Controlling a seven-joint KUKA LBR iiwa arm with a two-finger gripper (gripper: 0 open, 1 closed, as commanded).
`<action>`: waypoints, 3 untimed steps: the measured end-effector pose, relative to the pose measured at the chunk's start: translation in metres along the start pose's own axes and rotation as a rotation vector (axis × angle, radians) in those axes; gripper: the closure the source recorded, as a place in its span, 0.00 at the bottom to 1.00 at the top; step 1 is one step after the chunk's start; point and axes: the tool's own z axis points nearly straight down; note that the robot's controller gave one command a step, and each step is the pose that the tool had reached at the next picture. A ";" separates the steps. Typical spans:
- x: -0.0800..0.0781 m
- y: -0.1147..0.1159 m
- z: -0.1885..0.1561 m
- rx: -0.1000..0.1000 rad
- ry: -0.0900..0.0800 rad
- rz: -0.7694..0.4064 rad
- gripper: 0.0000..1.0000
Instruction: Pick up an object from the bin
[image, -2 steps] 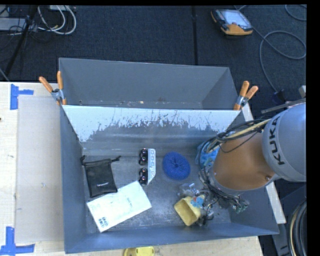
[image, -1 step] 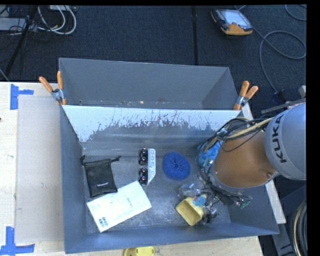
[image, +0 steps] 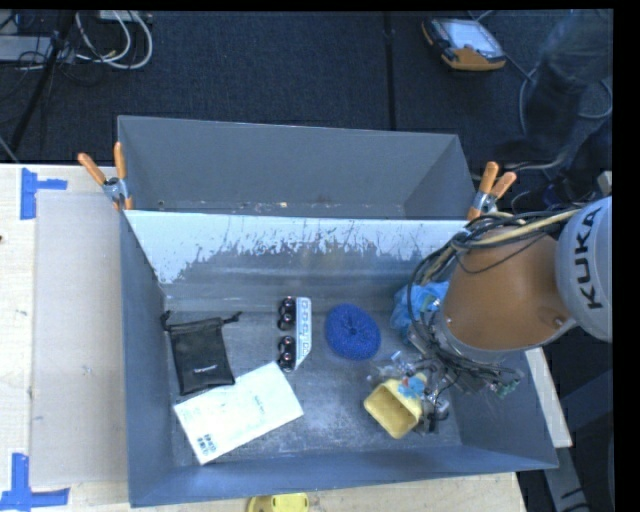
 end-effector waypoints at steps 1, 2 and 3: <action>0.020 -0.026 -0.023 0.007 -0.007 0.061 1.00; 0.006 -0.041 -0.075 0.002 -0.002 0.043 1.00; 0.016 -0.039 -0.142 0.002 -0.003 0.073 1.00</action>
Offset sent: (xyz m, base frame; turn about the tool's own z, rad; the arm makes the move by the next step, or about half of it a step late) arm 0.0414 -0.0348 0.1254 0.0246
